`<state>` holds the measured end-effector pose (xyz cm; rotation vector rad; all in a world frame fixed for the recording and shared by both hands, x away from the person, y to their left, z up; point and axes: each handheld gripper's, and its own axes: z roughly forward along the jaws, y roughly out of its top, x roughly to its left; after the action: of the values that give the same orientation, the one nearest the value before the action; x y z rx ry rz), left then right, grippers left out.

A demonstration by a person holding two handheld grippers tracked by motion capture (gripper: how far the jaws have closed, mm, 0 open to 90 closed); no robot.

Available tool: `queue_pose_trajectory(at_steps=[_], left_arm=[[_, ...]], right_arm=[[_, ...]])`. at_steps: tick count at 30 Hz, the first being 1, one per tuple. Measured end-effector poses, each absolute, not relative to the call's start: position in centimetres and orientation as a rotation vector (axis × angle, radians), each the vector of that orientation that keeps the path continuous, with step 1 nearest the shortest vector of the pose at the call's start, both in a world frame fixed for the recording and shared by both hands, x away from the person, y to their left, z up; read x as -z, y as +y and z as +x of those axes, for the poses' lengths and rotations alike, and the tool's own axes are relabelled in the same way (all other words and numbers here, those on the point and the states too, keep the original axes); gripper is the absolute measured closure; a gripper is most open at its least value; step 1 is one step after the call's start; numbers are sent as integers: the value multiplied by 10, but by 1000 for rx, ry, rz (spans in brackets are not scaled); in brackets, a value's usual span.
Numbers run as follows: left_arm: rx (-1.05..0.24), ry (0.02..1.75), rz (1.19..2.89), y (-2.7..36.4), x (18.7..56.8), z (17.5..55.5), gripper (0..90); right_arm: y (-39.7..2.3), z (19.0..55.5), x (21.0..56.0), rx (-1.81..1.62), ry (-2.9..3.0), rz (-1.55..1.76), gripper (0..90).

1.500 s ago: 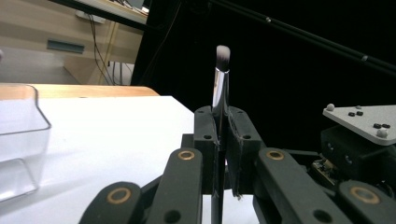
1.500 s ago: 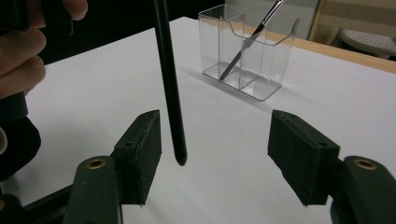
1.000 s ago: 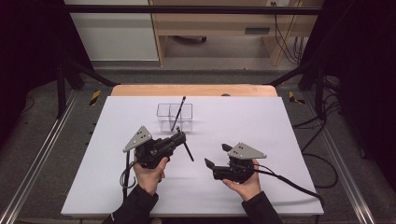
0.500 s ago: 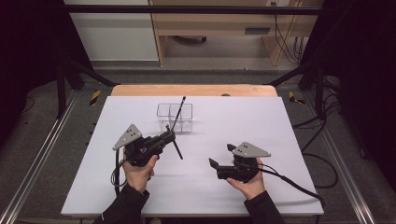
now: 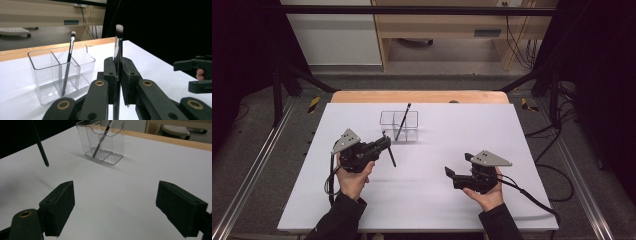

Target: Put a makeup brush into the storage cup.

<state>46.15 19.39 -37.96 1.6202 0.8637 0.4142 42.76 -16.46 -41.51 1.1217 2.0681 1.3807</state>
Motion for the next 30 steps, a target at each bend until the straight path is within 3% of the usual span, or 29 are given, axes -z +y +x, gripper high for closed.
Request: queue_pose_trajectory(at_steps=[30], left_arm=[[-485,888,1646,195,350,489,827]], right_arm=[[-180,436,421,-1301,2054,1190,141]])
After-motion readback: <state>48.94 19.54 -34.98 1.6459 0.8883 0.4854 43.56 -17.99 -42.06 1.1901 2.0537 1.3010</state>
